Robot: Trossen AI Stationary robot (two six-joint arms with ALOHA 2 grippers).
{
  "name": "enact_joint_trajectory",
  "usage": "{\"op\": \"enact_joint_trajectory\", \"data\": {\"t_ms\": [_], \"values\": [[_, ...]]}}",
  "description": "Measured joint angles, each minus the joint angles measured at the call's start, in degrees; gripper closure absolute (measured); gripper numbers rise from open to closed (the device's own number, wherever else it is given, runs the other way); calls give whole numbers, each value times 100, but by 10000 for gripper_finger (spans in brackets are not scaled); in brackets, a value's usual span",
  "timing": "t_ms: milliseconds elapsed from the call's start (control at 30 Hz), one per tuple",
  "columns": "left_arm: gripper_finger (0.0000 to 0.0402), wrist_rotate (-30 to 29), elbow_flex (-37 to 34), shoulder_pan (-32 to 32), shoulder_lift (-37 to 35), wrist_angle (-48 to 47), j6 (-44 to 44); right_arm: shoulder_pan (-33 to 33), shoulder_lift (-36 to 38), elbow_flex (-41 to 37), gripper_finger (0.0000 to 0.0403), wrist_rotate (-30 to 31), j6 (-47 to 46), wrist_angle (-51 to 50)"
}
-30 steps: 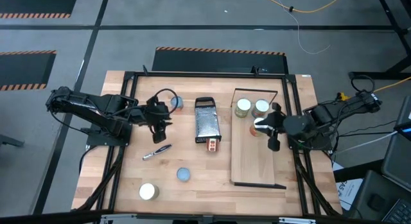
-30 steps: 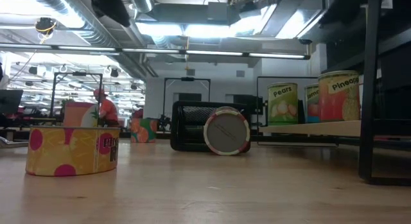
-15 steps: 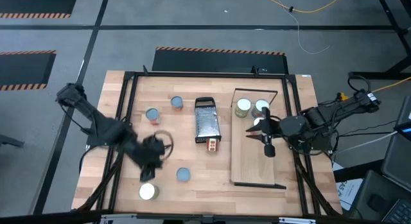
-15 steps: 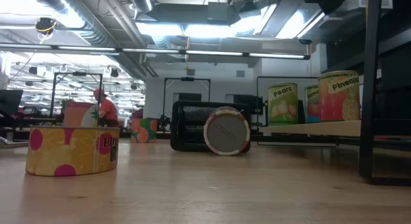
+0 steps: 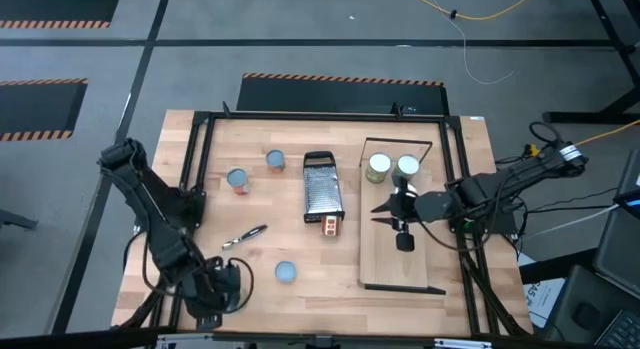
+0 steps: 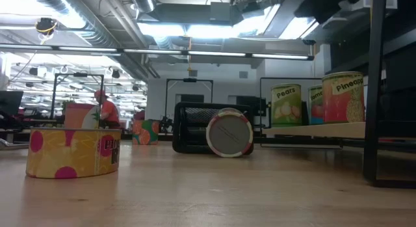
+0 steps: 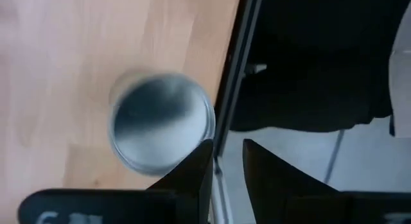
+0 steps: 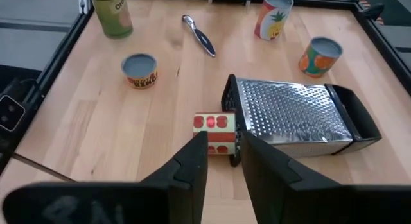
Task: Pick and place cans onto a shelf
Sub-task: Put the canned oranges on the shelf
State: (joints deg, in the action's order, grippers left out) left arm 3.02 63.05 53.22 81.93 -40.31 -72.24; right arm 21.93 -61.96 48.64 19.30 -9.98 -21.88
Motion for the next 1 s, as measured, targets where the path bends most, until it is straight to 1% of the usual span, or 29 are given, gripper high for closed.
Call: {"op": "enact_joint_trajectory", "data": {"t_ms": [100, 333, 433, 567, 667, 867, 1000], "values": [[324, 150, 0, 47, 135, 6, -206, 0, -86, 0, 306, -1, 0, 11], [323, 143, 0, 22, 333, 4, -263, 0, -159, 0, 306, -6, -2, 30], [315, 130, 0, -11, 395, -9, -263, 0, -159, 0, 306, -6, 0, 30], [300, 103, 0, -6, 399, -2, -51, 0, -159, 0, 306, -6, 0, 30], [299, 98, 0, -1, 398, 34, 211, 0, -159, 0, 306, -6, 0, 28], [300, 78, 0, 119, 398, 58, 231, 0, -159, 0, 306, -6, 0, 28], [301, -175, 0, 246, 398, 59, 231, 0, -159, 0, 306, -6, 0, 28]]}}
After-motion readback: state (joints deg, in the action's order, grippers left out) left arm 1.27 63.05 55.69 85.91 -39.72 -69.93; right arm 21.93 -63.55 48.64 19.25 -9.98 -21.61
